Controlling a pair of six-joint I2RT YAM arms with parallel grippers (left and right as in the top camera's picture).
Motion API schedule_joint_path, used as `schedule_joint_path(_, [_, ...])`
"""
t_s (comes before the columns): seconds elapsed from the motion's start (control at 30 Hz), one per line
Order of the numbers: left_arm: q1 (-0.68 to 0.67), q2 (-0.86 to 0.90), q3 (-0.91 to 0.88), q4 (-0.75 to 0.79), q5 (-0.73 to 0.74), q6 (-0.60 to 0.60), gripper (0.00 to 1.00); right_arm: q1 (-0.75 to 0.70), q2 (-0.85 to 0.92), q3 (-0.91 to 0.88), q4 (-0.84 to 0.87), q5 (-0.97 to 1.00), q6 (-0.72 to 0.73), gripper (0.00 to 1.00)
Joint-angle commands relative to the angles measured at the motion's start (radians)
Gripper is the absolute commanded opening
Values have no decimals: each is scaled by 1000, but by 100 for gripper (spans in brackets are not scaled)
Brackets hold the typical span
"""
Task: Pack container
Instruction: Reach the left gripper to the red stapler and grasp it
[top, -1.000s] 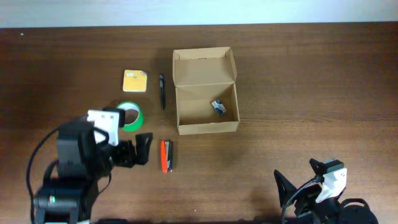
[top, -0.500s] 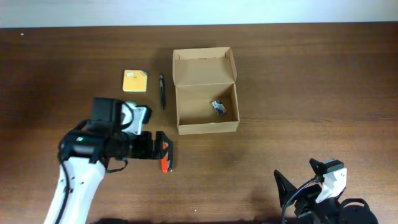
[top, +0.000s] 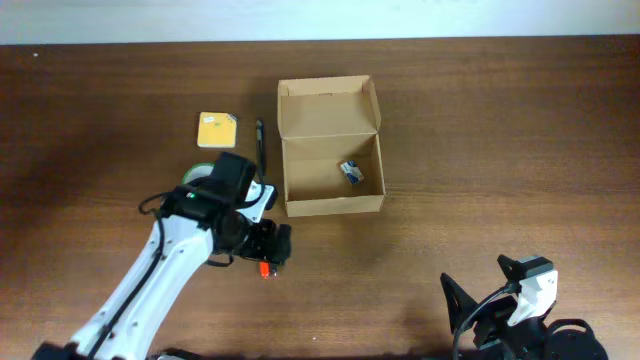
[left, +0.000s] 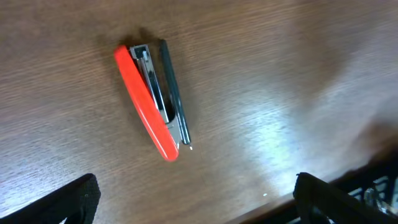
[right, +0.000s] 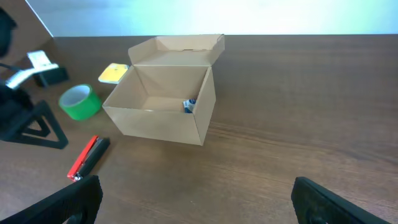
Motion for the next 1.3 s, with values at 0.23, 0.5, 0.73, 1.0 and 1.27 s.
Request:
schedule_joint_path(0.23, [-4, 142, 18, 38, -42, -78, 100, 1, -7, 0, 3, 16, 2, 99])
schedule_joint_path(0.5, [-4, 199, 18, 66, -74, -155, 100, 1, -7, 0, 3, 16, 2, 99])
schedule_joint_path(0.73, [-31, 251, 18, 96, -108, -182, 100, 1, -7, 0, 3, 16, 2, 99])
schedule_joint_path(1.0, [-108, 301, 18, 108, -215, -247, 94, 1, -7, 0, 3, 16, 2, 99])
schedule_joint_path(1.27, [-122, 321, 17, 109, -294, -352, 80, 1, -7, 0, 3, 16, 2, 99])
